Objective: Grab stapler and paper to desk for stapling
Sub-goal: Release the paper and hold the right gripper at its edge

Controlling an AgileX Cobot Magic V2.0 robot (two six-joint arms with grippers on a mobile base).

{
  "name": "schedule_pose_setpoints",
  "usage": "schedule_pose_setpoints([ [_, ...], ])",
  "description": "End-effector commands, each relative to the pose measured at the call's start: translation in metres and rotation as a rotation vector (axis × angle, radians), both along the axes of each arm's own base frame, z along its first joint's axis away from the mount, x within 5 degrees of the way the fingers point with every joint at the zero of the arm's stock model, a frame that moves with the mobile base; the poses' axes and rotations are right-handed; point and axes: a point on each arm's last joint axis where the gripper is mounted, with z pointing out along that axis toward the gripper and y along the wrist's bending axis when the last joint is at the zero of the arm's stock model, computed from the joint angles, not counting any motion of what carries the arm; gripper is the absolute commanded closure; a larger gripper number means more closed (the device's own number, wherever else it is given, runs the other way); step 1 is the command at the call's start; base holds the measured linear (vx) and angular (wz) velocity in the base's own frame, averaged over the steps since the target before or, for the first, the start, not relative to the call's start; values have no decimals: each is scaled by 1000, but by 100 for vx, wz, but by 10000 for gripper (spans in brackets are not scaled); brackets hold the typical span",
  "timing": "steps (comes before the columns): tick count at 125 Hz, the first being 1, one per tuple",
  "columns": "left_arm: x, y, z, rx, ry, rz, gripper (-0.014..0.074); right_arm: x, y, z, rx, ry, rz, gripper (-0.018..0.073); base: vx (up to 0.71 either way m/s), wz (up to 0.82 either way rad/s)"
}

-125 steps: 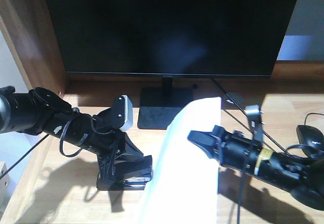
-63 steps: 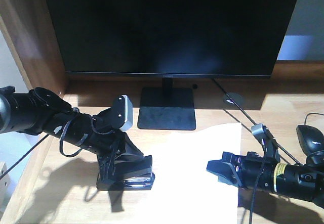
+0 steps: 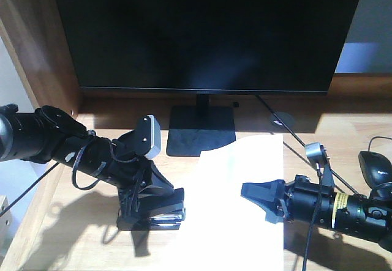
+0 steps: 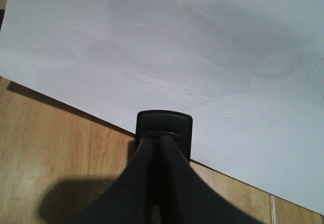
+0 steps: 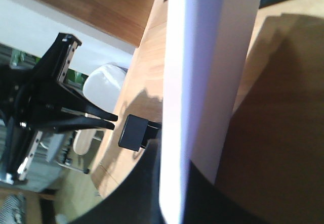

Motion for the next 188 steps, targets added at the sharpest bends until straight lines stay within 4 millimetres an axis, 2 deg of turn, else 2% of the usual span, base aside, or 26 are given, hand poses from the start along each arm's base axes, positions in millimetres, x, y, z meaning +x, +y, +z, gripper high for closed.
schedule_pose_setpoints([
  [1, 1, -5, 23, -70, -37, 12, 603, 0, 4, 29, 158, -182, 56, 562, 0, 0],
  [30, 1, -5, 23, -70, -37, 12, 603, -6, 6, 37, 102, -297, 130, 562, 0, 0],
  [54, 1, -5, 23, -70, -37, 12, 603, -7, 5, 59, 90, -416, 105, 562, 0, 0],
  [71, 1, -5, 23, -70, -37, 12, 603, -8, 5, 63, 95, -410, 96, 562, 0, 0],
  [110, 1, -5, 23, -70, -37, 12, 603, 0, 3, 28, 53, -232, 61, 562, 0, 0],
  [124, 1, -5, 23, -70, -37, 12, 603, 3, 2, 13, 81, -171, 33, 562, 0, 0],
  [147, 1, -5, 23, -70, -37, 12, 603, 4, 3, -2, 134, -118, 21, 562, 0, 0],
  [169, 1, -5, 23, -70, -37, 12, 603, 3, 20, -12, 143, -77, 32, 562, 0, 0],
  [188, 1, -5, 23, -70, -37, 12, 603, 7, 30, -17, 153, -57, -37, 562, 0, 0],
])
